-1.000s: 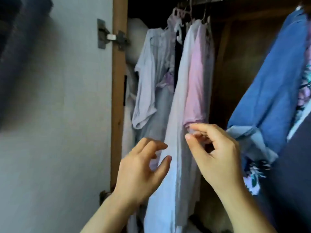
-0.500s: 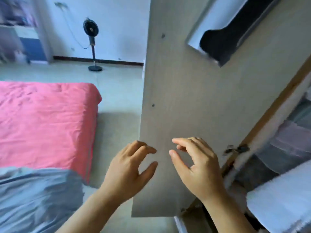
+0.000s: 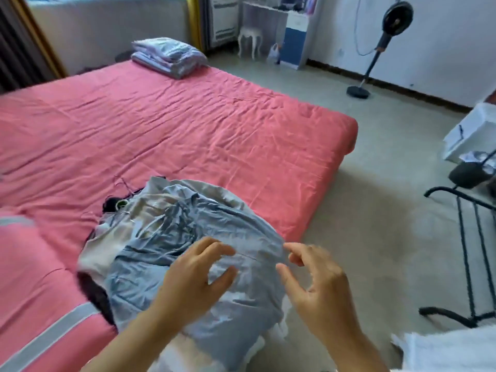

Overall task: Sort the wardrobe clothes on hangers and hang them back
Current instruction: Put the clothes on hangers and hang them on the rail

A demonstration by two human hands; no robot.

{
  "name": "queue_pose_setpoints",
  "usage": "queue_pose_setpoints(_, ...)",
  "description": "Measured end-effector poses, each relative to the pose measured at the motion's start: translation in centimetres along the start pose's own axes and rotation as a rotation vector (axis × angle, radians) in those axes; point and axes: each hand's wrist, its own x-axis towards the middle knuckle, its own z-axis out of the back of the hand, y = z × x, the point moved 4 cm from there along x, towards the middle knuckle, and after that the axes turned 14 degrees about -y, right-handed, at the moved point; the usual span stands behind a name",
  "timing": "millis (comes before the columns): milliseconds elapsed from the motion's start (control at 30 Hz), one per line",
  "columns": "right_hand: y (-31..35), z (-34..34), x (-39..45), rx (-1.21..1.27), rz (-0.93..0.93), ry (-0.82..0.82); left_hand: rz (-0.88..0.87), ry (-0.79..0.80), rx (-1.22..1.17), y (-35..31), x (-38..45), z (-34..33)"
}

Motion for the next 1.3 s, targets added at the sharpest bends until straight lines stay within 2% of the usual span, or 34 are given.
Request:
queue_pose_setpoints(300, 1.3, -15.7, 3.6, 0.229, 0.042, 0.411, 0.365, -0.16, 0.127, 10.2, -1.1, 4.9)
queue_pose_setpoints(667, -3.4, -37.2, 7.3, 0.312, 0.127, 0.867, 0.904, -0.352, 0.231, 24.7, 1.7, 1.8)
queue_pose_setpoints(833, -6.0, -46.0, 6.9, 0.285, 0.124, 0.981, 1.082, -0.361, 0.308, 33.4, 1.3, -1.1)
queue_pose_setpoints(1000, -7.9, -52.3, 5.3, 0.253, 0.151, 1.09, 1.18, -0.344, 0.405, 39.8, -0.3, -3.0)
queue_pose_setpoints(1200, -9.5, -55.7, 3.8, 0.269, 0.115, 1.136, 1.296, -0.224, 0.548, 44.2, -2.8, -5.6)
queue_pose_setpoints(1300, -9.8, -56.2, 3.5, 0.279, 0.12, 1.145, 1.297, -0.227, 0.675, 45.0, -2.4, -6.3)
